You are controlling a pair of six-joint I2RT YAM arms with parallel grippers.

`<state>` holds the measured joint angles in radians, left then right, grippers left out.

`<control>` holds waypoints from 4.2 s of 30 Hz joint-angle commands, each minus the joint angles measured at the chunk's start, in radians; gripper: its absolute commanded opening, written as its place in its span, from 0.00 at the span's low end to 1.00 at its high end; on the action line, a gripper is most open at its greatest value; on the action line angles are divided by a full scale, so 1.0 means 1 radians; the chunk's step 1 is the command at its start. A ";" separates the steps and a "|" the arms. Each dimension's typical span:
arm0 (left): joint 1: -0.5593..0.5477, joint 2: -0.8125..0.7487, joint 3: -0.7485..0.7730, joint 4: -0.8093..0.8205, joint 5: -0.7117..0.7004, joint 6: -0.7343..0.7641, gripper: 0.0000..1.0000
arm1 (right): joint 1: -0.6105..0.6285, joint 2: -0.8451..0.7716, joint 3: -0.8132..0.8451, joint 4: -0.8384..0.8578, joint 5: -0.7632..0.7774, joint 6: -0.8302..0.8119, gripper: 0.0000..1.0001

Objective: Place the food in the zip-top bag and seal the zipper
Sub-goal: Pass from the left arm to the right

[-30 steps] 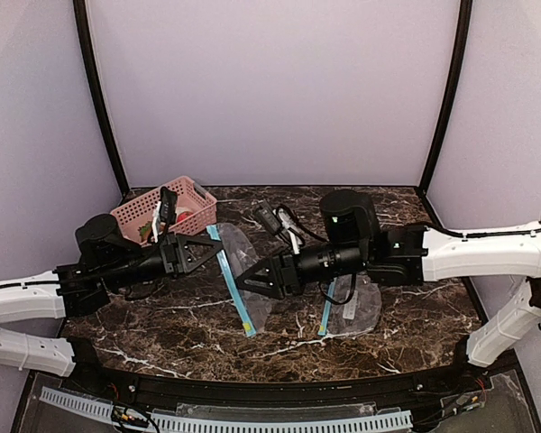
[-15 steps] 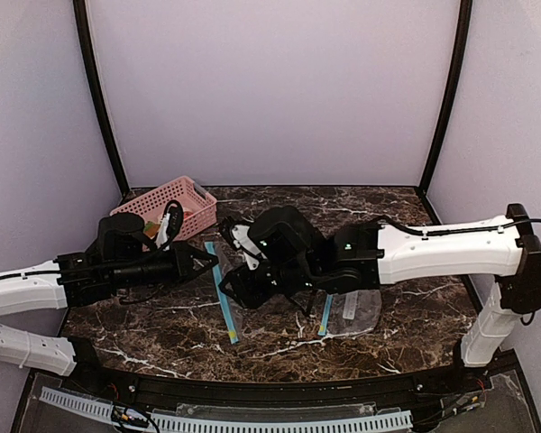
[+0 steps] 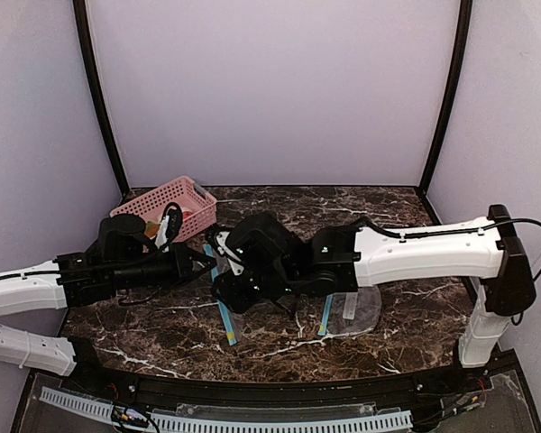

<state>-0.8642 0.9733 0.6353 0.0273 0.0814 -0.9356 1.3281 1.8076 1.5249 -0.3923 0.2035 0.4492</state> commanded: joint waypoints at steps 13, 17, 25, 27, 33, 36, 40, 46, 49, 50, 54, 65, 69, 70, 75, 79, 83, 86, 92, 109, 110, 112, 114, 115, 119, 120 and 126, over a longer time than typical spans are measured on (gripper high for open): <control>-0.004 -0.037 -0.021 -0.022 -0.015 -0.013 0.01 | 0.011 0.087 0.084 -0.072 0.058 0.059 0.28; -0.004 -0.038 -0.024 -0.022 -0.016 -0.012 0.01 | 0.011 0.079 0.072 -0.070 0.049 0.062 0.24; -0.005 -0.032 -0.028 -0.020 -0.015 -0.012 0.01 | 0.009 0.048 0.035 -0.033 0.003 0.070 0.36; -0.005 -0.030 -0.028 -0.020 -0.014 -0.014 0.01 | 0.010 0.039 0.031 -0.034 0.014 0.073 0.40; -0.006 -0.030 -0.026 -0.022 -0.015 -0.013 0.01 | 0.010 0.036 0.024 -0.056 0.033 0.079 0.38; -0.005 -0.028 -0.024 -0.022 -0.014 -0.012 0.01 | 0.010 0.031 0.020 -0.056 0.024 0.079 0.37; -0.005 -0.027 -0.026 -0.022 -0.013 -0.012 0.01 | 0.009 0.026 0.014 -0.046 0.016 0.076 0.35; -0.004 -0.028 -0.026 -0.022 -0.012 -0.013 0.01 | 0.009 0.030 0.009 -0.046 0.023 0.081 0.26; -0.004 -0.030 -0.028 -0.022 -0.012 -0.014 0.01 | 0.009 0.028 0.006 -0.046 0.026 0.085 0.19; -0.004 -0.030 -0.028 -0.022 -0.012 -0.014 0.01 | 0.009 0.028 0.004 -0.046 0.030 0.085 0.18; -0.004 -0.029 -0.029 -0.018 -0.010 -0.015 0.01 | 0.010 0.033 0.000 -0.046 0.041 0.084 0.14; -0.005 -0.033 -0.037 -0.012 0.000 -0.023 0.01 | 0.010 0.075 0.028 -0.054 0.123 0.093 0.03; -0.005 -0.041 -0.046 -0.011 -0.001 -0.026 0.01 | 0.009 0.075 0.031 -0.047 0.117 0.095 0.00; -0.005 -0.041 -0.048 -0.012 0.000 -0.026 0.01 | 0.009 0.073 0.029 -0.045 0.117 0.097 0.00; -0.004 -0.052 -0.056 -0.002 0.018 -0.015 0.31 | 0.005 0.053 0.012 -0.040 0.114 0.116 0.00; -0.006 -0.061 -0.054 -0.020 0.024 0.007 0.70 | -0.008 0.032 -0.004 -0.039 0.108 0.141 0.00; -0.005 -0.049 -0.049 -0.078 0.046 0.020 0.75 | -0.012 0.019 -0.009 -0.037 0.109 0.148 0.00; -0.006 -0.036 -0.056 -0.082 0.078 0.021 0.75 | -0.012 0.016 -0.007 -0.035 0.108 0.149 0.00; -0.023 0.011 -0.043 -0.079 0.100 0.033 0.71 | -0.012 0.011 -0.014 -0.035 0.106 0.158 0.00; -0.047 0.082 -0.026 -0.124 0.031 0.035 0.45 | -0.012 0.002 -0.021 -0.039 0.116 0.161 0.00; -0.049 0.081 -0.026 -0.124 0.028 0.034 0.45 | -0.013 0.004 -0.019 -0.039 0.116 0.160 0.00; -0.050 0.082 -0.024 -0.123 0.021 0.032 0.44 | -0.012 0.008 -0.019 -0.041 0.113 0.160 0.00; -0.049 0.083 -0.019 -0.119 0.015 0.034 0.43 | -0.012 0.012 -0.017 -0.041 0.110 0.159 0.00; -0.050 0.085 -0.015 -0.109 0.017 0.038 0.43 | -0.013 0.013 -0.016 -0.042 0.111 0.159 0.00; -0.050 0.072 -0.012 -0.048 0.026 0.045 0.43 | -0.013 0.017 -0.014 -0.049 0.114 0.161 0.00; -0.050 0.068 -0.014 -0.040 0.025 0.045 0.43 | -0.013 0.018 -0.013 -0.051 0.114 0.162 0.00; -0.050 0.049 -0.028 0.043 0.008 0.041 0.43 | -0.013 0.021 -0.012 -0.055 0.114 0.161 0.00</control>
<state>-0.9081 1.0447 0.6022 0.0059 0.1066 -0.9016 1.3193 1.8416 1.5066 -0.4500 0.2970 0.6041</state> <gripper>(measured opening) 0.429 0.005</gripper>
